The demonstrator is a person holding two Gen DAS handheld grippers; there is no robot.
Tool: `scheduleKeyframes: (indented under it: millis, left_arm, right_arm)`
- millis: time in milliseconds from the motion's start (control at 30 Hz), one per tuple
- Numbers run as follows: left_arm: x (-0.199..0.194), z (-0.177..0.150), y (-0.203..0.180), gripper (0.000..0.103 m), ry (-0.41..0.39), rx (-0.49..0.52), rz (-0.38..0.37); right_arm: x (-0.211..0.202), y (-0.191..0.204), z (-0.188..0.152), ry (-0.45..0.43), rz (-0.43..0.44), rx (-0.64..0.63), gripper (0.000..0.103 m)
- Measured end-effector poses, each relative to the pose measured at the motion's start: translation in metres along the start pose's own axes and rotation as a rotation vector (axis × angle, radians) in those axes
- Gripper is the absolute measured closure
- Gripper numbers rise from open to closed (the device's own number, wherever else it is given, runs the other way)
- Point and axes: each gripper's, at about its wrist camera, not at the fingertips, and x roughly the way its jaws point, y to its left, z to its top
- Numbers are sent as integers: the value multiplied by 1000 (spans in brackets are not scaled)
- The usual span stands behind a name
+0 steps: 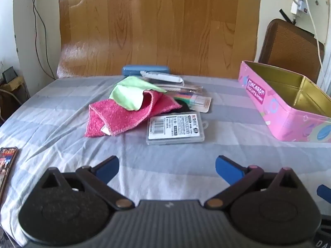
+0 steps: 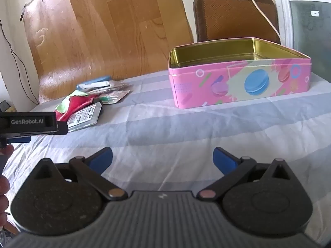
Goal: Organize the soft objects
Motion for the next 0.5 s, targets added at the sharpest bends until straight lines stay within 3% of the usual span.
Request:
scheduleKeyframes:
  millis: [500]
  left_arm:
    - [18,-18,13,0,49,-55,-53]
  right_arm:
    - [8,5,-6,43,12,-6,0]
